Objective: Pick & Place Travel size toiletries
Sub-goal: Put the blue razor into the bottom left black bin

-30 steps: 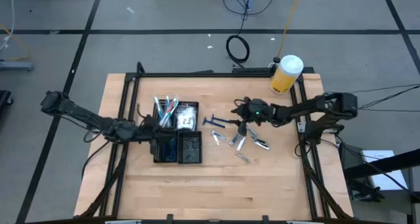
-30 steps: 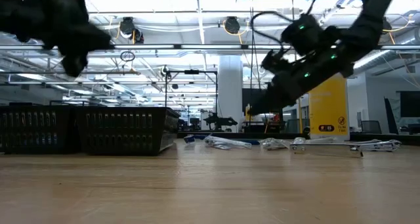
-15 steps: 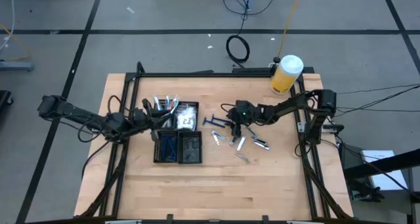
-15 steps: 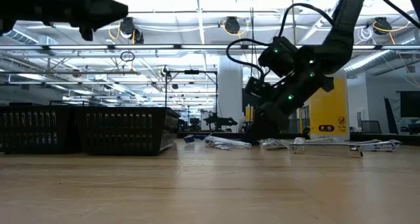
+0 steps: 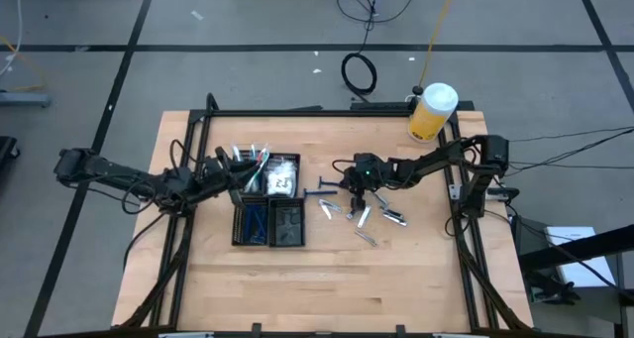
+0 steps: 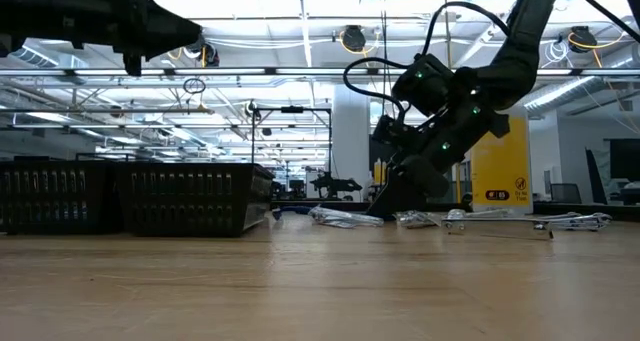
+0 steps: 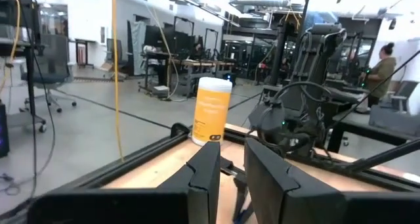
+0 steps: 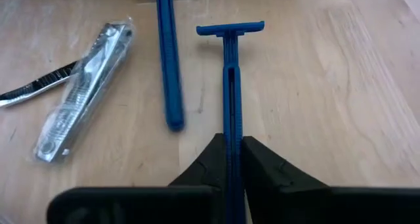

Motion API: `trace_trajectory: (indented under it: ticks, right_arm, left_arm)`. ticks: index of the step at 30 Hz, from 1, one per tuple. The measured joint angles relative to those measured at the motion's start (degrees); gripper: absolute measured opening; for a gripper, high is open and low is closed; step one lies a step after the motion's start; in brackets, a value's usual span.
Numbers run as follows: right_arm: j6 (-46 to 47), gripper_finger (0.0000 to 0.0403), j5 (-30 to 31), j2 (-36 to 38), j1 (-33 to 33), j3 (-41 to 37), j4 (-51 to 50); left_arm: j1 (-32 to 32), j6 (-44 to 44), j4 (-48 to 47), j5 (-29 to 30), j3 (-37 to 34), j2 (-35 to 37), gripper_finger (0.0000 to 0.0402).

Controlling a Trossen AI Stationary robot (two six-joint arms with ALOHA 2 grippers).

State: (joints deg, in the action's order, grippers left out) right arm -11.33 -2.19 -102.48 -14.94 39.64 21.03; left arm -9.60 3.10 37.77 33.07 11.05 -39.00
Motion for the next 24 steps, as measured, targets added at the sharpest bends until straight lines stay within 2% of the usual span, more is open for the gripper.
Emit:
trace_trajectory:
  ticks: [4, 8, 12, 16, 19, 24]
  right_arm:
    - [0.4, 0.0019, 0.7, 1.8, -0.6, -0.2, -0.1]
    - [1.3, 0.0019, 1.7, 6.9, -1.1, -0.4, -1.5]
    - [1.6, 0.0019, 0.9, 13.4, -1.0, -2.0, 3.7]
    - [3.1, 0.0019, 0.5, 17.7, -0.7, -6.7, 15.3]
    - [5.1, 0.0019, -3.2, 18.8, -0.7, -10.9, 28.4]
    - [10.4, 0.0019, -12.8, 18.9, -0.7, -15.1, 46.2]
  left_arm:
    - [-0.2, 0.4, -0.1, 0.0, 0.0, 0.0, 0.0067]
    - [-0.2, 0.4, -0.3, 0.0, 0.0, 0.0, 0.0067]
    - [-0.1, 0.5, -0.5, 0.0, 0.0, 0.0, 0.0067]
    - [1.0, 3.3, -2.4, 0.0, 0.0, -1.0, 0.0067]
    - [2.4, 7.8, -3.6, 0.0, 0.0, -3.2, 0.0080]
    - [5.7, 14.2, -1.4, -0.1, -0.1, -10.4, 0.0147]
